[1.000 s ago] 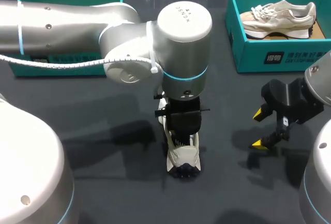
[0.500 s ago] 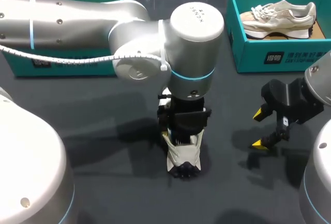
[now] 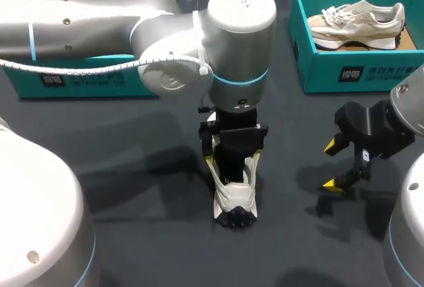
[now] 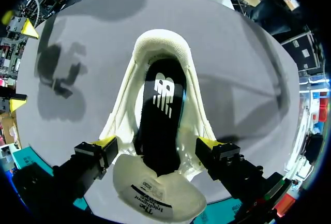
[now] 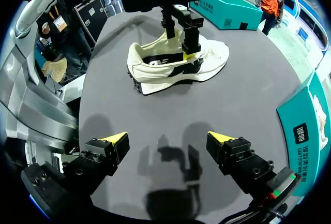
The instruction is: Take the shoe out of the shoebox, open the shoe tongue, remove and reinsert the insole, then place the shoe into the shoebox
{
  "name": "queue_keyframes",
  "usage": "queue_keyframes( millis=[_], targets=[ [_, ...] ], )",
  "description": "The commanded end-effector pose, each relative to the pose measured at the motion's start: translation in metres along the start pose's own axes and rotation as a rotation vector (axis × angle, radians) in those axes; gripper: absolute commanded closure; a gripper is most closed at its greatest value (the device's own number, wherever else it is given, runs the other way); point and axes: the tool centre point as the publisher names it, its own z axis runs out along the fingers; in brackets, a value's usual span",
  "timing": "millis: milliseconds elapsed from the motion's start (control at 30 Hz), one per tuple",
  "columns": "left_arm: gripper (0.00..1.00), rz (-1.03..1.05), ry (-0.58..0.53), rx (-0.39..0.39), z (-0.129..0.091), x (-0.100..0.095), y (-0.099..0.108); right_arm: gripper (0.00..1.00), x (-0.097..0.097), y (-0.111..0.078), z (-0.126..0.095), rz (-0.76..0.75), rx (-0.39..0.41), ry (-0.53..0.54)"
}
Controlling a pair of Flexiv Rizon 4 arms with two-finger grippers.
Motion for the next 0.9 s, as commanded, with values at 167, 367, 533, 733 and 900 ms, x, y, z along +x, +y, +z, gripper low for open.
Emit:
queue_keyframes(
  millis=[167, 367, 533, 733, 900],
  targets=[
    [0.0, -0.004, -0.011, 0.011, -0.011, 0.008, 0.015, 0.0, 0.002, -0.001, -0.001, 0.0, 0.0, -0.003],
    [0.0, -0.018, -0.029, 0.004, -0.023, 0.013, 0.028, 0.0, 0.002, -0.001, -0.001, 0.0, 0.0, -0.003],
    [0.0, -0.024, -0.034, -0.012, -0.031, 0.015, 0.036, 0.0, 0.002, -0.001, -0.001, 0.0, 0.0, -0.003],
    [0.0, -0.027, -0.054, -0.023, -0.048, 0.015, 0.047, 0.0, 0.002, -0.001, -0.001, 0.0, 0.0, -0.003],
    [0.0, -0.021, -0.073, -0.008, -0.059, 0.013, 0.059, 0.0, 0.002, -0.001, -0.001, 0.0, 0.0, -0.003]
  ],
)
